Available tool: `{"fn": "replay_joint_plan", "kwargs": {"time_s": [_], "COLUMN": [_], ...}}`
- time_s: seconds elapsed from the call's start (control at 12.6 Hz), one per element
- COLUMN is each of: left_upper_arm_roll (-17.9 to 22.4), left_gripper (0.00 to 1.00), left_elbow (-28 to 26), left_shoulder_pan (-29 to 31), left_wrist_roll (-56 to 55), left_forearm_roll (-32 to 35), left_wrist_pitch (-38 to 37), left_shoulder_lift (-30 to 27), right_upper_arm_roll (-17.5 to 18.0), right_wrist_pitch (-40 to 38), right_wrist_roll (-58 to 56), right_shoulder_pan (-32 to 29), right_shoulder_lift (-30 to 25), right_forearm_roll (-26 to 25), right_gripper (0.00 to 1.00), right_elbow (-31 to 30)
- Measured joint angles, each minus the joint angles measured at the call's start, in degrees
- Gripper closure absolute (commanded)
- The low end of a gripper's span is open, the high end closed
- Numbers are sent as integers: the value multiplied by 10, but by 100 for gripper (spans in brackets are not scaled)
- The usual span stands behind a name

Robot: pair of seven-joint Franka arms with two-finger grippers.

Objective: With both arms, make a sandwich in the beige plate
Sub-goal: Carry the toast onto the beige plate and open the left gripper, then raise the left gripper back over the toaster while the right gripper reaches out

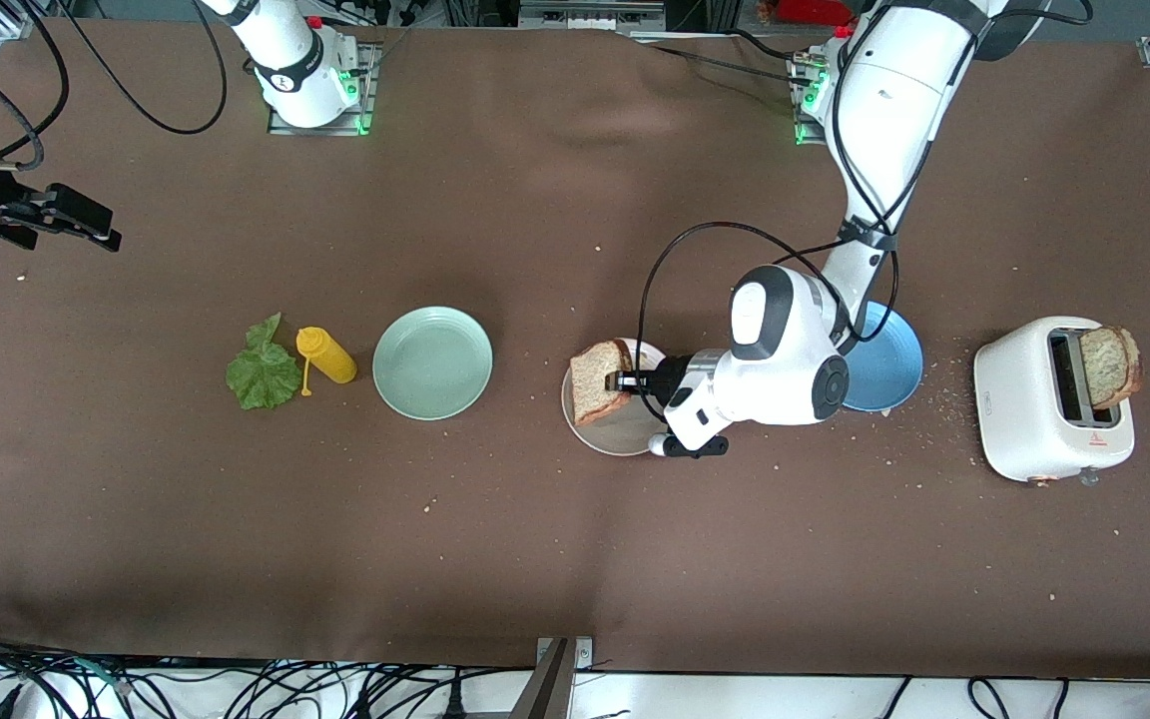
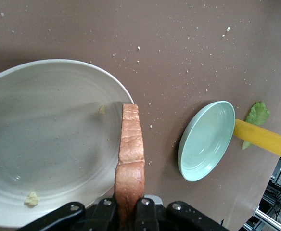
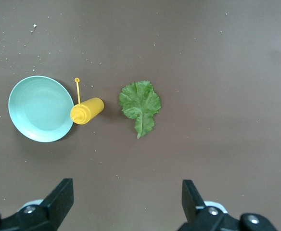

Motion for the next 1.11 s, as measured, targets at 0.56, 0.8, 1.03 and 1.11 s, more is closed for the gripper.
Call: {"fn": "replay_joint_plan", "kwargs": {"time_s": [0.56, 0.8, 1.03, 1.11], "left_upper_arm_roll": [26, 30, 31, 32], "left_gripper": [0, 0, 0, 0], "left_elbow": [0, 0, 2, 3], "left_shoulder_pan": [4, 30, 77, 98], "left_wrist_roll": [0, -1, -8, -9], "left_forearm_roll": [9, 63, 166, 208], "left_wrist_pitch": [1, 1, -20, -42], "left_shoulder_lift": [18, 17, -3, -14], "right_upper_arm_roll": [0, 0, 0, 0], "right_wrist_pitch": [0, 0, 0, 0], "right_wrist_roll": [0, 0, 0, 0], "right_shoulder_pan": [0, 0, 0, 0], "right_shoulder_lift": [0, 0, 0, 0], "right_forearm_roll": [0, 0, 0, 0], "right_gripper": [0, 0, 0, 0], "right_elbow": [0, 0, 0, 0]}}
